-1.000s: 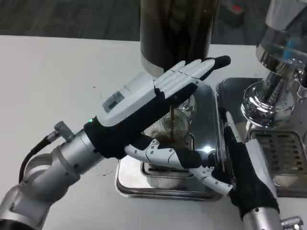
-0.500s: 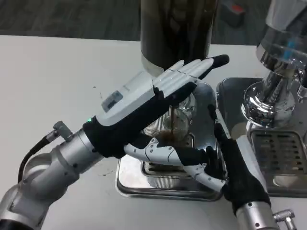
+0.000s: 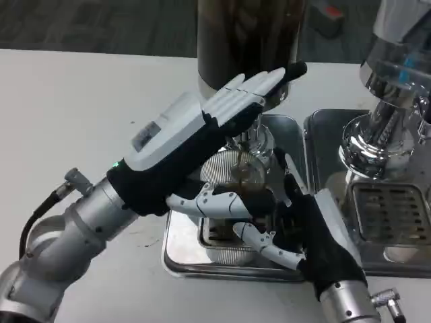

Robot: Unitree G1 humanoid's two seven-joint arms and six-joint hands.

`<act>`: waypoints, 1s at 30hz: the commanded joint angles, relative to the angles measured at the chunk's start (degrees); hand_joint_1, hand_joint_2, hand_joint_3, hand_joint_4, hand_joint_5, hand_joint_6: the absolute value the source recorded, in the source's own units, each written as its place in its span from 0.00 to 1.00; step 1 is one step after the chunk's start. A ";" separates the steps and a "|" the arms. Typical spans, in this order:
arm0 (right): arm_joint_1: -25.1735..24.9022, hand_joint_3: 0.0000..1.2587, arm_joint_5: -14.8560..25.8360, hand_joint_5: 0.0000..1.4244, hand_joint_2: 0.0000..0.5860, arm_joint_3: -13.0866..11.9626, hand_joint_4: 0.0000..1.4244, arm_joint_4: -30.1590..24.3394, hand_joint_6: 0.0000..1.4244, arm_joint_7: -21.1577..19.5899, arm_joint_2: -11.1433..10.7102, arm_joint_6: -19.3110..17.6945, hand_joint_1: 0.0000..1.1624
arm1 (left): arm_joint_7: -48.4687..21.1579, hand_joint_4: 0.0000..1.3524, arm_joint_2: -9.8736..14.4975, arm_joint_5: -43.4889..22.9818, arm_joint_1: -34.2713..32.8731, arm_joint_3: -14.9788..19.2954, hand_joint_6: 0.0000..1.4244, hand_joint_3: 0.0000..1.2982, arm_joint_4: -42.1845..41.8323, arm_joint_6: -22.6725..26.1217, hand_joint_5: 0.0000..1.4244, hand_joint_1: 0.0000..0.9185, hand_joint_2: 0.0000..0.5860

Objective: Grasp the cup under the faucet to collect the drink, then remove the cup.

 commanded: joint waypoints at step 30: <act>-5.13 0.00 3.71 0.00 0.37 -0.57 0.00 5.86 0.00 3.30 -0.59 -2.73 0.56 | 6.91 0.00 6.53 -3.19 17.87 22.64 0.00 0.00 -7.26 7.51 0.02 0.00 0.26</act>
